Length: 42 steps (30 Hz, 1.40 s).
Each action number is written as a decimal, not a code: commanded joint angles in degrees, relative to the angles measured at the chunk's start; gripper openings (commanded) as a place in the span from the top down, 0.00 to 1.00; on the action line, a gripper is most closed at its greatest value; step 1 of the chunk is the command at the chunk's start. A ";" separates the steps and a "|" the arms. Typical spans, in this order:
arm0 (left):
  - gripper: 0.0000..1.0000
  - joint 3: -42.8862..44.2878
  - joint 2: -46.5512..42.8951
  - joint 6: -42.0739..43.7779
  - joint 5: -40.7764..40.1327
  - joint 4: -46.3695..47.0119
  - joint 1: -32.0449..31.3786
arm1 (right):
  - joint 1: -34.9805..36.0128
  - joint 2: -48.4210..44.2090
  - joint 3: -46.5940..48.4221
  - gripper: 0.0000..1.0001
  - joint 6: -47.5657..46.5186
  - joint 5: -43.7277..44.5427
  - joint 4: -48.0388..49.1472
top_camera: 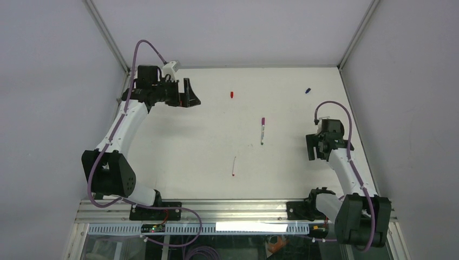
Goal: Insert the pens into the pen caps
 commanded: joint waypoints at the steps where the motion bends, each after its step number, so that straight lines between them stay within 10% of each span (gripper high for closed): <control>1: 0.01 0.31 -1.89 1.96 2.81 1.73 1.01 | -0.06 0.95 -2.30 0.11 -0.37 2.05 3.70; 19: 0.01 -0.12 5.05 1.05 11.47 4.94 6.44 | -3.97 24.02 6.91 0.15 -4.77 -4.84 4.66; 42: 0.01 -1.91 3.20 0.00 14.09 7.32 8.17 | -5.11 3.77 -6.34 0.19 -10.48 -7.75 4.74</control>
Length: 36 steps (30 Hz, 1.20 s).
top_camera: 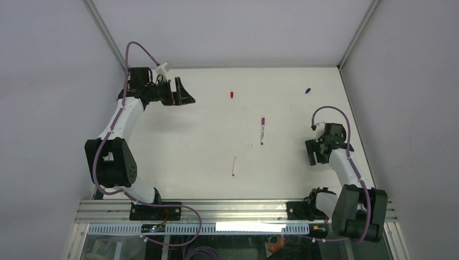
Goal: Insert the pens into the pen caps
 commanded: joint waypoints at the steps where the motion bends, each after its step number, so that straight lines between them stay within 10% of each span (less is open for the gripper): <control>1: 0.01 -0.10 -2.18 0.06 1.82 1.78 0.32 | -0.43 0.52 -1.47 0.19 -1.90 -0.61 0.60; 18: 0.01 -0.05 0.60 1.53 5.30 1.72 1.83 | -2.25 16.19 5.24 0.24 -4.59 -9.27 -1.53; 23: 0.01 -0.20 0.69 1.45 5.81 1.90 2.02 | -2.23 14.18 4.32 0.43 -4.58 -9.42 -3.16; 36: 0.01 -0.23 0.84 1.02 6.90 2.43 2.44 | -3.40 7.69 1.25 0.44 -3.46 -6.68 -2.76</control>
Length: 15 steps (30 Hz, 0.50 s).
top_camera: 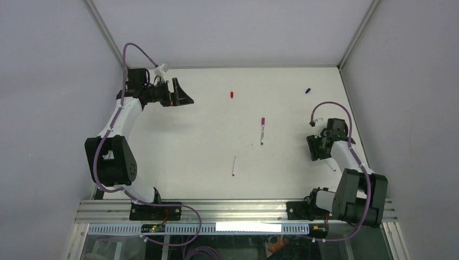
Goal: Insert the pens into the pen caps
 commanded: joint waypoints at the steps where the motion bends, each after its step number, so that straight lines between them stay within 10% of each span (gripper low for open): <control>1: 0.01 0.29 -0.19 0.72 2.36 2.38 0.59 | -1.01 0.03 -2.49 0.45 -0.51 2.72 -4.32; 15: 0.01 0.22 0.25 0.31 3.24 2.92 0.97 | -2.65 -1.98 -4.06 0.39 0.63 7.89 -1.17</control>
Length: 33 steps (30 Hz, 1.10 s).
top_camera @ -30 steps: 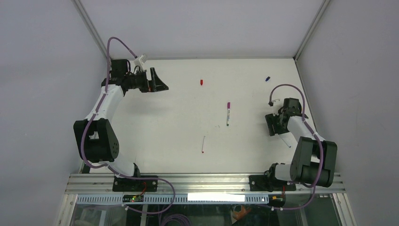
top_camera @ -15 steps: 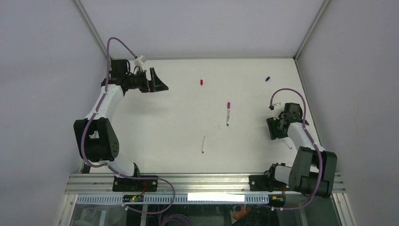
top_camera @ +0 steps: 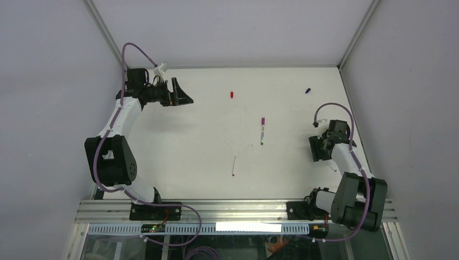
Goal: Insert the pens into the pen caps
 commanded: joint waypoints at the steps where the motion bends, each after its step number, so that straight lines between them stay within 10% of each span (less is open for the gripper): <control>1: 0.01 0.22 0.22 0.31 2.02 2.42 0.66 | -1.61 -0.71 -3.00 0.40 -0.07 5.24 -2.25; 33: 0.01 0.12 0.87 -0.14 3.14 3.02 1.63 | -1.88 2.93 -0.91 0.65 -1.91 -1.51 -7.35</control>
